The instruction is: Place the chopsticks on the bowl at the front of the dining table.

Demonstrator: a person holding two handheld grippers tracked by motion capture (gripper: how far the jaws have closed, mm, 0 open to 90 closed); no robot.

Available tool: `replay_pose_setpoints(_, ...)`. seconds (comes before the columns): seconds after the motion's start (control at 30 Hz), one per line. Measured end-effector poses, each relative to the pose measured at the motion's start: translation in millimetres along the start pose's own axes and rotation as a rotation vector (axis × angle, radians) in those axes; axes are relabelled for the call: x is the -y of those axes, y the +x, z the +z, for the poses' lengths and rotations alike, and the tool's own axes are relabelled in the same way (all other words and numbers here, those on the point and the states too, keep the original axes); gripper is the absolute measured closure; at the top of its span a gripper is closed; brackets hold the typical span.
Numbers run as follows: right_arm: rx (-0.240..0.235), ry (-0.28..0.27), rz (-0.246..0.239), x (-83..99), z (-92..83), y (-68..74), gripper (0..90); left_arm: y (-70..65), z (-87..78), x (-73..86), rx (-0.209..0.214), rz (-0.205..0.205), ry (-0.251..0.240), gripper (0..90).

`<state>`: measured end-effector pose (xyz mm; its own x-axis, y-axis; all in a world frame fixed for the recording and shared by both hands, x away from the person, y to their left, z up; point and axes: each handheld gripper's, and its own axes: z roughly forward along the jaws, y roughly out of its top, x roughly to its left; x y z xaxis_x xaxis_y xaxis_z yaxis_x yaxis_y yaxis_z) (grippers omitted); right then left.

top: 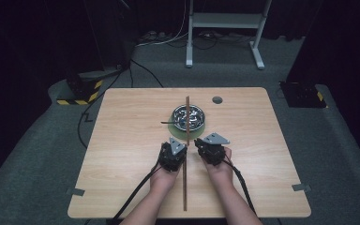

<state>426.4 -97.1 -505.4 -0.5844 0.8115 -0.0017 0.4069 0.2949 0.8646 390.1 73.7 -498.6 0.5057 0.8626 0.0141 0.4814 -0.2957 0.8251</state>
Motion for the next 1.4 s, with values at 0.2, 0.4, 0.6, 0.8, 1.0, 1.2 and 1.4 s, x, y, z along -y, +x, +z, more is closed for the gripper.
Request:
replay_pose_setpoints(0.2,-0.004,-0.002,0.0,-0.3,0.0,-0.5,82.1,-1.7,1.4,0.3,-0.002,0.002,0.0,86.4)
replay_pose_setpoints(0.4,-0.005,0.0,0.004,-0.4,-0.4,-0.4,82.0,-1.0,2.5,-0.6,-0.004,0.013,0.003,86.8)
replay_pose_setpoints(0.6,-0.006,0.002,0.005,-0.2,-0.3,-0.6,82.0,-0.3,4.6,-2.7,-0.007,0.018,-0.001,87.0)
replay_pose_setpoints(0.8,-0.007,0.001,0.005,-0.2,-0.3,-0.7,82.0,0.5,5.5,-4.4,-0.007,0.02,0.004,87.3)
replay_pose_setpoints(1.0,-0.007,0.001,0.003,-0.2,-0.4,-1.0,82.0,-0.3,5.9,-4.1,-0.003,0.03,0.012,87.2)
replay_pose_setpoints(1.2,-0.008,0.002,0.003,0.3,-0.8,-0.9,81.3,-3.1,2.9,-2.7,0.009,0.032,0.012,84.2)
replay_pose_setpoints(1.4,-0.004,-0.009,0.016,0.5,-1.1,-3.3,80.3,-0.1,-2.6,-5.1,0.01,0.025,0.009,81.3)
